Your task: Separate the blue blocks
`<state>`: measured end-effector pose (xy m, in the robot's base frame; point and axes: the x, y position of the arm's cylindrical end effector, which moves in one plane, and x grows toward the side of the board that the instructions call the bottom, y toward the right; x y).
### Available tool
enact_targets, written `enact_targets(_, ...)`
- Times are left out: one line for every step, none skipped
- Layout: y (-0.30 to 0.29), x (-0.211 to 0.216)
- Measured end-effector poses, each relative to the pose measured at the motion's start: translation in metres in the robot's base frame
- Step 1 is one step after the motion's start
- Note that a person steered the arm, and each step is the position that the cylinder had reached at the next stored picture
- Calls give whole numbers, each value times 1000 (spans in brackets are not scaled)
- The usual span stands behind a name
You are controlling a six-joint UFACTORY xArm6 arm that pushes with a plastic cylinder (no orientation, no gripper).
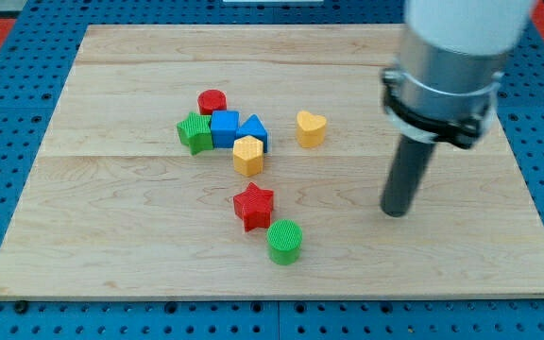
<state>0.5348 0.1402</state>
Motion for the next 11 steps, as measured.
enact_targets(-36,49)
enact_targets(-109,53)
enact_targets(-138,24)
enact_targets(-120,24)
enact_targets(-46,-28)
enact_targets(-7,-101)
enact_targets(-50,-150)
enact_targets(-127,-171)
enact_targets(-198,-175)
enact_targets(-225,-205)
enact_targets(-230,-183)
